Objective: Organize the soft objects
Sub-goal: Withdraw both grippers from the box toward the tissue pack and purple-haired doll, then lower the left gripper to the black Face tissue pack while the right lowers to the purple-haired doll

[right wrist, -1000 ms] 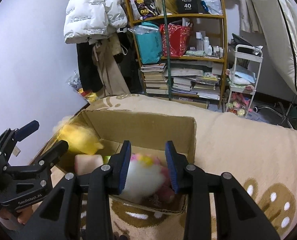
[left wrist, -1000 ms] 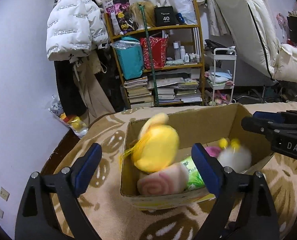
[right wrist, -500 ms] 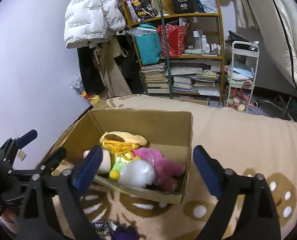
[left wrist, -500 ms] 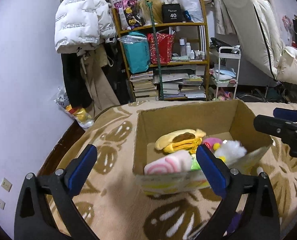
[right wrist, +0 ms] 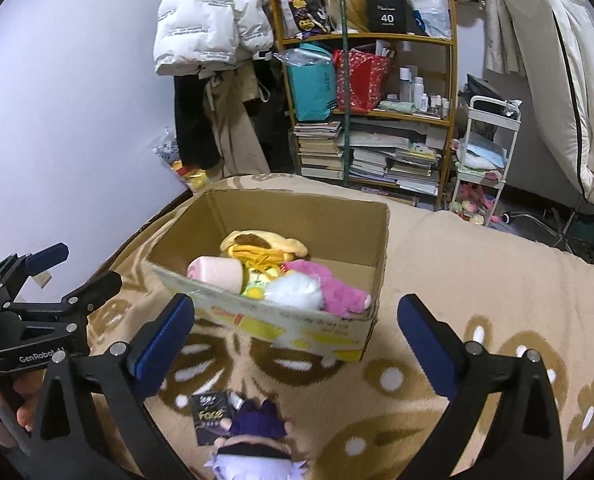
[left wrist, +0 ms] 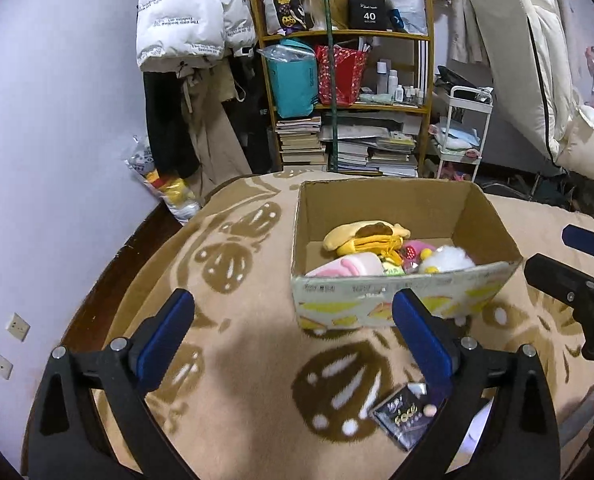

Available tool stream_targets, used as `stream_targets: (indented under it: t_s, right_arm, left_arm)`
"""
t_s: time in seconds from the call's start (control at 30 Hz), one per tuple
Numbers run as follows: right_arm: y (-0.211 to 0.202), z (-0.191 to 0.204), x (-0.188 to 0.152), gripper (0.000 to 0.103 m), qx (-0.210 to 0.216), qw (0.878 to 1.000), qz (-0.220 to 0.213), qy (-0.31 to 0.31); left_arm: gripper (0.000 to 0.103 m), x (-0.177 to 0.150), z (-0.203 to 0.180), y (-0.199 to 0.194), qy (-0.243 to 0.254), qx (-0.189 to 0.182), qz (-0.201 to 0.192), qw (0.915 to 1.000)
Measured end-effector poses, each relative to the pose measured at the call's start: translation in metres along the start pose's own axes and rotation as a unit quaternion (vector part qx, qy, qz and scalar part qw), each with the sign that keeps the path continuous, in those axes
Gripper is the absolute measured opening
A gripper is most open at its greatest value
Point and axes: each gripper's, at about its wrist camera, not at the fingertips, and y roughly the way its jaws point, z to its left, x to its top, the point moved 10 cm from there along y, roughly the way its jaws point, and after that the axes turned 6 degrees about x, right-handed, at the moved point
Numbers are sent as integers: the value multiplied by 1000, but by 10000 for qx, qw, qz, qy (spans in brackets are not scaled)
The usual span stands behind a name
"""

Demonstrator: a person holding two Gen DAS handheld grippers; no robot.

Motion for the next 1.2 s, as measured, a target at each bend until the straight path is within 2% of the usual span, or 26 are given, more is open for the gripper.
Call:
stream_targets:
  t_s: [0.23,0.47,0.9,1.2]
  right_arm:
    - [-16,15,-17,103,185,9998,95,33]
    - [-25,20,-40,103,90,9995,287,75]
    - [-14,23,-64,103,100,9980,620,-14]
    - [14,18,-86,103,184,9939,1091,-22]
  left_arm:
    - [98,-12,3,-22,-77,-186,127,9997]
    - [98,-24,5,-26,-191,-351,291,9988]
    - [98,-50,-9,-6,-146,-601,720,9955]
    - [98,-67,-21,24,-142,-646,1089,9919]
